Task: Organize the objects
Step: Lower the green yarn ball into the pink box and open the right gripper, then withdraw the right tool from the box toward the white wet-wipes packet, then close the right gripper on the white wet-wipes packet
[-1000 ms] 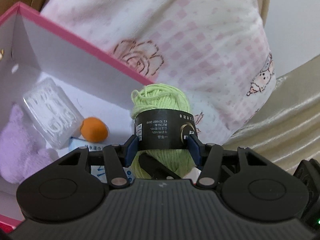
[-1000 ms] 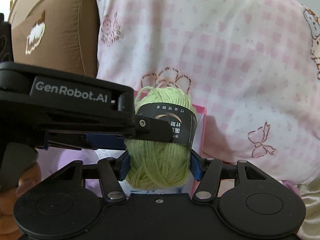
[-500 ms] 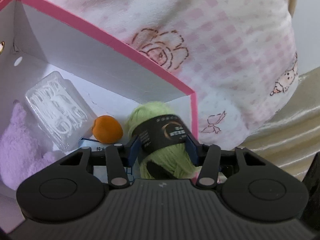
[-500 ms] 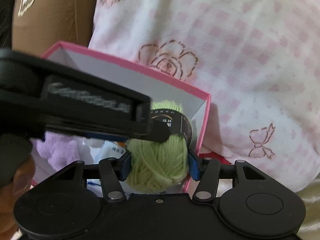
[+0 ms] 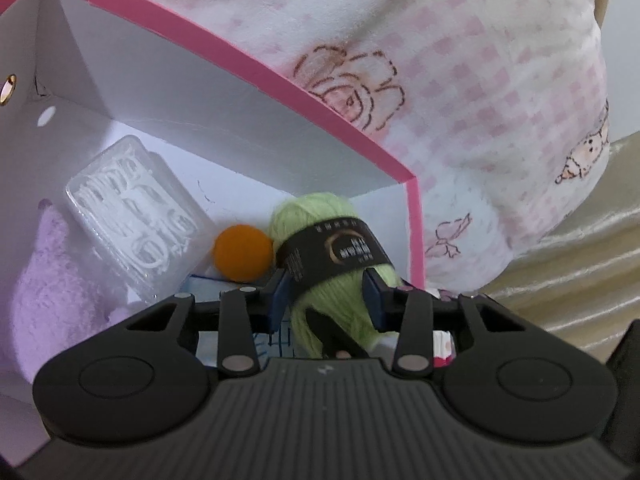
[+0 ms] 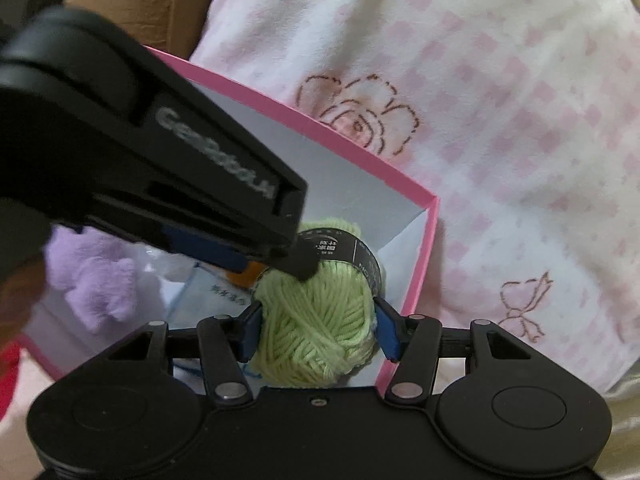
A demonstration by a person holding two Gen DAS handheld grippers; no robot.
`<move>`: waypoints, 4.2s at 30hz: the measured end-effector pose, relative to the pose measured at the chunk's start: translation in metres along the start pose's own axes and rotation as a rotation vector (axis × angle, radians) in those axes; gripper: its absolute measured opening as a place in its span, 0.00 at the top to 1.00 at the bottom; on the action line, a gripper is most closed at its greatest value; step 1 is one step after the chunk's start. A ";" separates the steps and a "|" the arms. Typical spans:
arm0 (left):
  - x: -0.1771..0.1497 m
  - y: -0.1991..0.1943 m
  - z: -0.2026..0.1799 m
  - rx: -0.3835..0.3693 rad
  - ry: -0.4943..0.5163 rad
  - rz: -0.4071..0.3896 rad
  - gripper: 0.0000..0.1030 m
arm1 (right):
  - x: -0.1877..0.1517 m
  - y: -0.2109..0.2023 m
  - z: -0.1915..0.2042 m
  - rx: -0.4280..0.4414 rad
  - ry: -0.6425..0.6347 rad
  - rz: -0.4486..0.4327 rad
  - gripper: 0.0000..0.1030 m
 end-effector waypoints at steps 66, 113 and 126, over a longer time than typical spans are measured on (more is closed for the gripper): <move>-0.087 -0.223 -0.062 0.356 0.292 -0.053 0.49 | -0.052 -0.175 -0.008 0.364 0.309 -0.149 0.38; -0.183 -0.175 -0.003 0.306 0.414 -0.061 0.09 | -0.127 -0.142 0.069 0.436 0.007 -0.160 0.14; -0.192 -0.103 0.014 0.364 0.595 -0.072 0.10 | -0.155 -0.083 0.058 0.427 0.150 -0.141 0.28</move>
Point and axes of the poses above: each gripper's, at about its wrist camera, not at the fingertips, and y roughly the way its jaws point, z to its left, x to its top, the point moved 4 cm from there along y, roughly the way its jaws point
